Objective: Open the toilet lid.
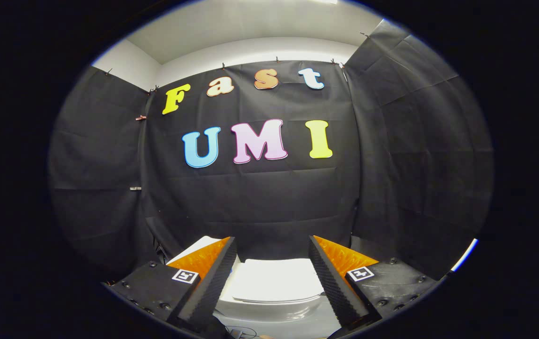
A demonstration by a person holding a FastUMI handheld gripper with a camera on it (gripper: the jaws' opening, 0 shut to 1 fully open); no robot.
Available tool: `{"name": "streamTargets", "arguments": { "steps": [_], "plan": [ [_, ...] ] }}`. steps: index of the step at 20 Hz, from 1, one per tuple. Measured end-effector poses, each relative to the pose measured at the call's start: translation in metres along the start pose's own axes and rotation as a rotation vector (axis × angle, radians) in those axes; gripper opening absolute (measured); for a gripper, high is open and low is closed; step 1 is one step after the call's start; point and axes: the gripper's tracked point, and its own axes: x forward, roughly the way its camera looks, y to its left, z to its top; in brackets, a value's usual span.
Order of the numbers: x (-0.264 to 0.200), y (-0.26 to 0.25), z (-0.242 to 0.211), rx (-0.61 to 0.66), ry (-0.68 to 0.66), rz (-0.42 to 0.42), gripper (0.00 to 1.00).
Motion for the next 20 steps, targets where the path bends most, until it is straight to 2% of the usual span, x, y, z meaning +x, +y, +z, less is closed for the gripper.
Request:
{"name": "streamTargets", "arguments": {
  "steps": [5,13,20],
  "plan": [
    [0.015,-0.033,-0.006,0.022,0.009,-0.057,0.98],
    [0.065,-0.116,-0.048,0.123,0.072,-0.17,0.99],
    [0.113,-0.191,-0.121,0.279,0.189,-0.265,0.98]
  ]
}}
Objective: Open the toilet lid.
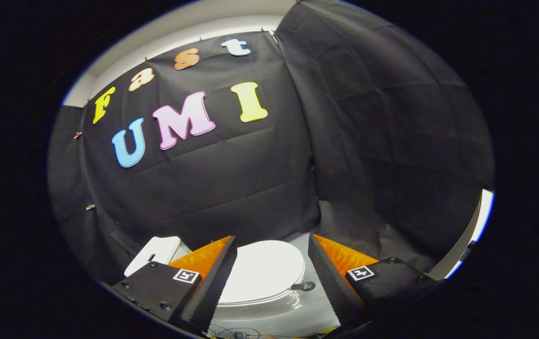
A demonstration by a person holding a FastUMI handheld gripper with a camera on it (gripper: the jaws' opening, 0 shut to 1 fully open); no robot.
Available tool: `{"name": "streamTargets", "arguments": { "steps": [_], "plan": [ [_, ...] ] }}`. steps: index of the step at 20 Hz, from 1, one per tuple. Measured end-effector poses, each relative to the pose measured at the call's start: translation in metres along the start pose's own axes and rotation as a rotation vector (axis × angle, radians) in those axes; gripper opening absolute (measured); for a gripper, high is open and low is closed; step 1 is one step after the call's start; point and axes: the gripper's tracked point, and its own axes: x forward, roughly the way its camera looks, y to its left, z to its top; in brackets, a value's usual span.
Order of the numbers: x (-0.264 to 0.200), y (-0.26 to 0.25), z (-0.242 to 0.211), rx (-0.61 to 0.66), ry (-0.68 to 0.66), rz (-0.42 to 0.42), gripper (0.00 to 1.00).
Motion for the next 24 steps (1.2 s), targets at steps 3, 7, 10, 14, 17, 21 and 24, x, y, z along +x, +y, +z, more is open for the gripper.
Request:
{"name": "streamTargets", "arguments": {
  "steps": [3,7,10,14,17,21,24],
  "plan": [
    [0.031,-0.027,-0.026,0.078,0.053,-0.018,0.98],
    [0.064,-0.057,-0.07,0.198,0.135,-0.042,0.98],
    [0.089,-0.078,-0.106,0.298,0.195,-0.059,0.97],
    [0.114,-0.115,-0.15,0.449,0.271,-0.081,0.97],
    [0.124,-0.142,-0.188,0.596,0.332,-0.1,0.97],
    [0.144,-0.145,-0.229,0.725,0.387,-0.108,0.95],
    [0.149,-0.138,-0.253,0.808,0.429,-0.092,0.92]
  ]
}}
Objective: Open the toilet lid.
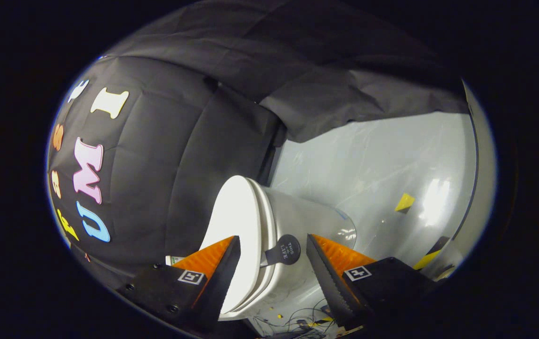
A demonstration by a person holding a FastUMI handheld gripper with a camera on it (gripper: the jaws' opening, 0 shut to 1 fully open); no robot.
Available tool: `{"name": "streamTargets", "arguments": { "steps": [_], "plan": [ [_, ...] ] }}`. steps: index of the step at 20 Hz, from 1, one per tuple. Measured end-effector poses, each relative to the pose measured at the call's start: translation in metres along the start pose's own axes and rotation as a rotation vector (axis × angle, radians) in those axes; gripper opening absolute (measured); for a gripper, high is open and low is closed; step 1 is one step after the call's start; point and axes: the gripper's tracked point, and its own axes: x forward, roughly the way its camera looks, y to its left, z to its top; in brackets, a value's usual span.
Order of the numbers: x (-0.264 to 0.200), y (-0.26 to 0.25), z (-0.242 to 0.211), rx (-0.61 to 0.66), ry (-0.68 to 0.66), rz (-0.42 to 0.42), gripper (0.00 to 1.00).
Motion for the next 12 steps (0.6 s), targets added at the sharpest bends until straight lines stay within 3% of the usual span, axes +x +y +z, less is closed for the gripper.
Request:
{"name": "streamTargets", "arguments": {
  "steps": [4,5,6,9,12],
  "plan": [
    [0.034,-0.013,-0.02,0.118,0.074,0.029,0.87],
    [0.037,-0.014,-0.023,0.137,0.091,0.033,0.74],
    [0.04,-0.015,-0.027,0.144,0.109,0.042,0.74],
    [0.04,-0.012,-0.028,0.15,0.102,0.073,0.46],
    [0.038,-0.006,-0.02,0.144,0.071,0.097,0.46]
  ]
}}
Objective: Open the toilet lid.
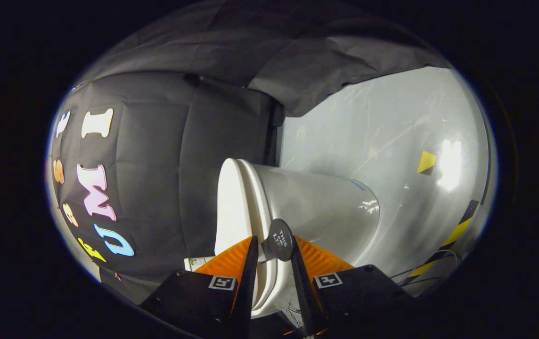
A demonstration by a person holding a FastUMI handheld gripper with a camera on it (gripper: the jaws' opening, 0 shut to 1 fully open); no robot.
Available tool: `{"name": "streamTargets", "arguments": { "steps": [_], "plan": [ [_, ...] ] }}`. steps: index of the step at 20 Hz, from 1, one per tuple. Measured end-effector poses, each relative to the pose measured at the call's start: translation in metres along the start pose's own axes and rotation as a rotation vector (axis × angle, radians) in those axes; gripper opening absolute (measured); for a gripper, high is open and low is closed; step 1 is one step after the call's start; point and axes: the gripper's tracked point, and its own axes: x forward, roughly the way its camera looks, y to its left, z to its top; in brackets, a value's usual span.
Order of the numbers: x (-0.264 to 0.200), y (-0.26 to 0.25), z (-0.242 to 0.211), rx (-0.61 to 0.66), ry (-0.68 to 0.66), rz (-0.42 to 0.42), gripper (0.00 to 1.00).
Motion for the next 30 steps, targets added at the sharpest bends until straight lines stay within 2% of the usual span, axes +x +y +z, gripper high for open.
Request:
{"name": "streamTargets", "arguments": {
  "steps": [3,4,5,7,13,16,22,30],
  "plan": [
    [-0.001,-0.001,0.001,0.02,-0.004,0.006,0.46],
    [0.007,-0.007,-0.011,0.008,-0.004,-0.015,0.46],
    [0.014,-0.009,0.011,0.027,-0.026,-0.006,0.35],
    [0.002,-0.009,0.001,0.041,-0.02,-0.008,0.13],
    [-0.001,-0.001,0.001,-0.018,-0.023,-0.007,0.13],
    [-0.007,0.014,0.001,-0.147,-0.038,-0.01,0.08],
    [-0.031,0.067,-0.004,-0.312,-0.067,0.01,0.08],
    [-0.085,0.186,-0.041,-0.57,-0.14,0.052,0.08]
  ]
}}
